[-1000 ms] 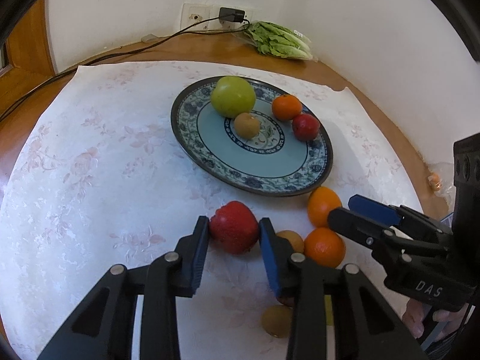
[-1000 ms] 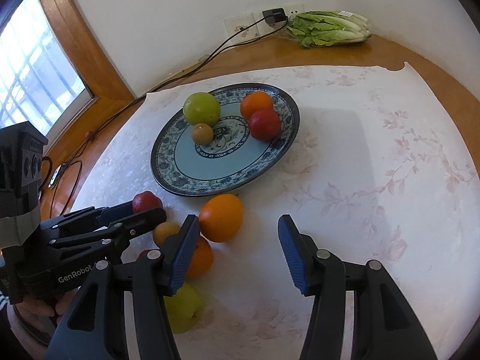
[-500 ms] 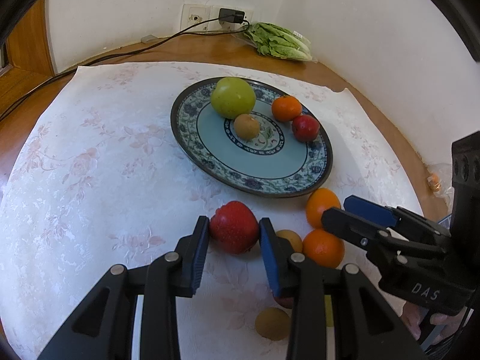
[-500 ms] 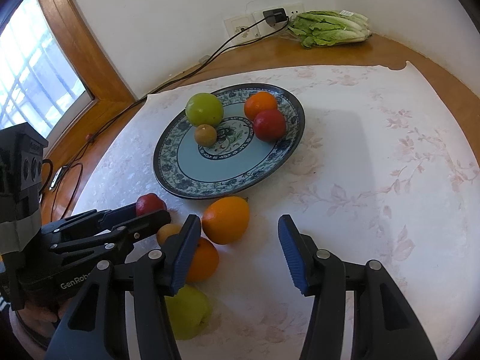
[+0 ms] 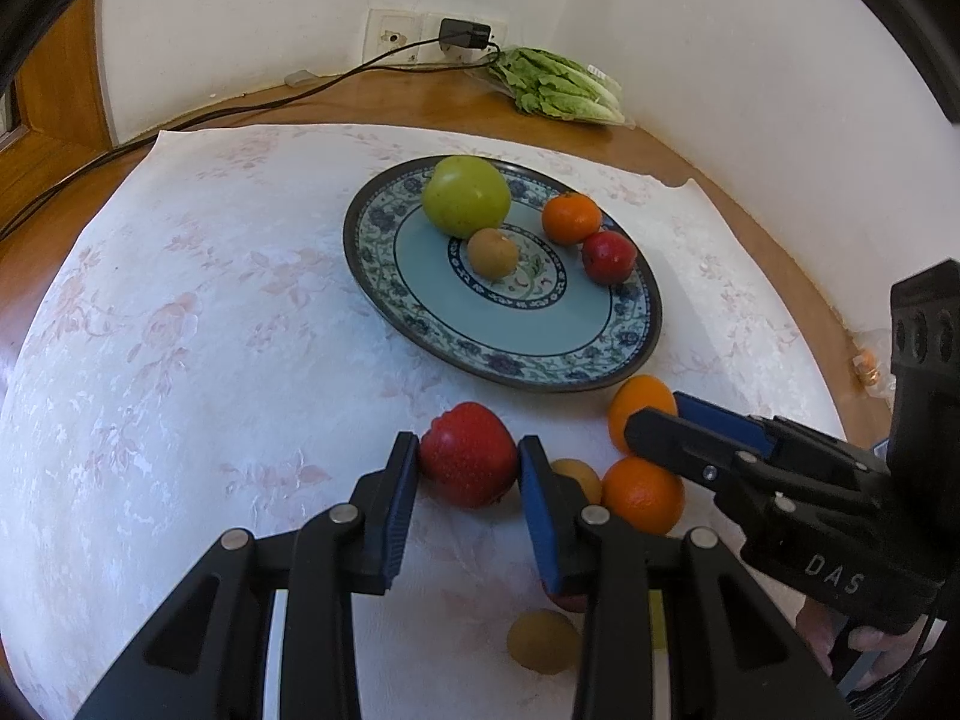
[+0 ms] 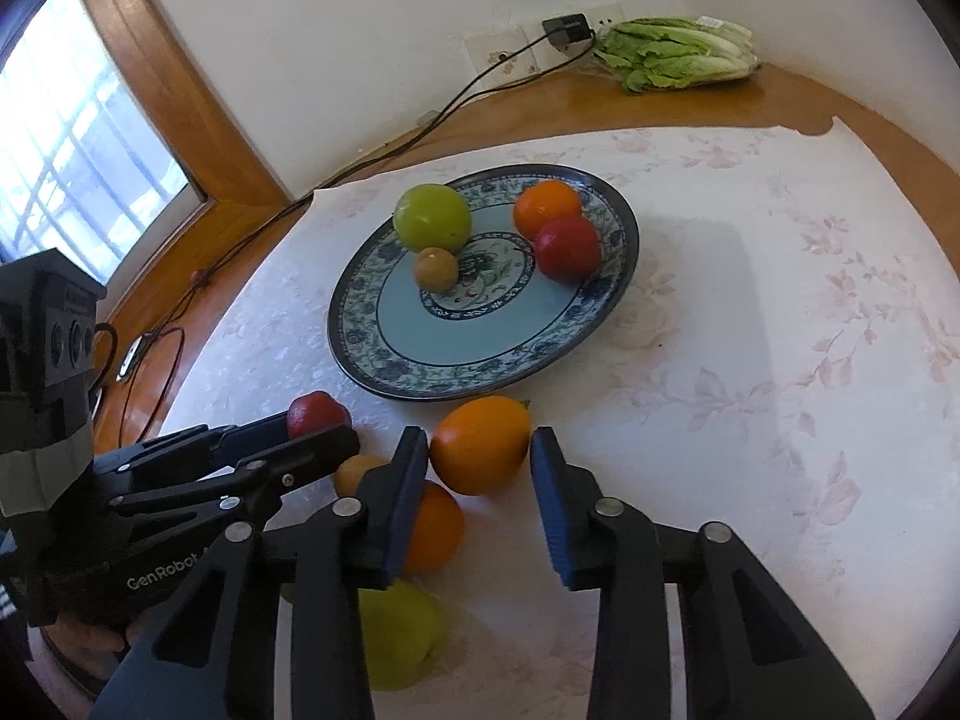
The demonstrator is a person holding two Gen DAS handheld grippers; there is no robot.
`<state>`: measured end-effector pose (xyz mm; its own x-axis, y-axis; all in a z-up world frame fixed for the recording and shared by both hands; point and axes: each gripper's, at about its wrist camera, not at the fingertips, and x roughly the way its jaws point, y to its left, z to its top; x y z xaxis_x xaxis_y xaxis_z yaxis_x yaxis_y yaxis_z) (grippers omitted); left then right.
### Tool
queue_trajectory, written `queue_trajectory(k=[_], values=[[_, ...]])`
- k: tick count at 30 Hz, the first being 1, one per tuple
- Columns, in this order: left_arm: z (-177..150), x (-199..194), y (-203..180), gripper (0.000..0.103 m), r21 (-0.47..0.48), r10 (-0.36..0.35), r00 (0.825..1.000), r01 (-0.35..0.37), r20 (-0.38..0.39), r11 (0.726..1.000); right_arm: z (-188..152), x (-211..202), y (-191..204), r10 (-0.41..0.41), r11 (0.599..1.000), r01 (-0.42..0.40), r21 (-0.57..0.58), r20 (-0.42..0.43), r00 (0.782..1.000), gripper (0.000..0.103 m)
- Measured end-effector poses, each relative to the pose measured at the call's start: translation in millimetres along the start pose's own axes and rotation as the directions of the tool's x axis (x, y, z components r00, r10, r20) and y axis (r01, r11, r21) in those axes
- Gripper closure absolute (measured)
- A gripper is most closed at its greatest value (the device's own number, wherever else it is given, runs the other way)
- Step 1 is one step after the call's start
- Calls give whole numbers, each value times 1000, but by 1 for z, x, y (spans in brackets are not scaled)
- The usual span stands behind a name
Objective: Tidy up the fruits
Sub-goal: 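Close the left tool on the red apple while the right tool grasps the orange, then carry the red apple and orange over the plate with both tools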
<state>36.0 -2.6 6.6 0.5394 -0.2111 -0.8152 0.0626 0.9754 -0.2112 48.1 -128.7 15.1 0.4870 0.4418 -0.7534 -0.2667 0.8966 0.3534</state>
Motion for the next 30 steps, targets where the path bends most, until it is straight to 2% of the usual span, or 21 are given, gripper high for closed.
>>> queue_trajectory(k=[13, 30], values=[[2, -3, 3, 68, -16, -1, 1000, 1, -3, 1000, 1, -4, 0, -6, 1000, 6, 0, 12, 1000, 68], [9, -18, 6, 68, -20, -2, 999, 2, 35, 1000, 4, -19, -4, 1, 1000, -2, 13, 67, 998, 68]])
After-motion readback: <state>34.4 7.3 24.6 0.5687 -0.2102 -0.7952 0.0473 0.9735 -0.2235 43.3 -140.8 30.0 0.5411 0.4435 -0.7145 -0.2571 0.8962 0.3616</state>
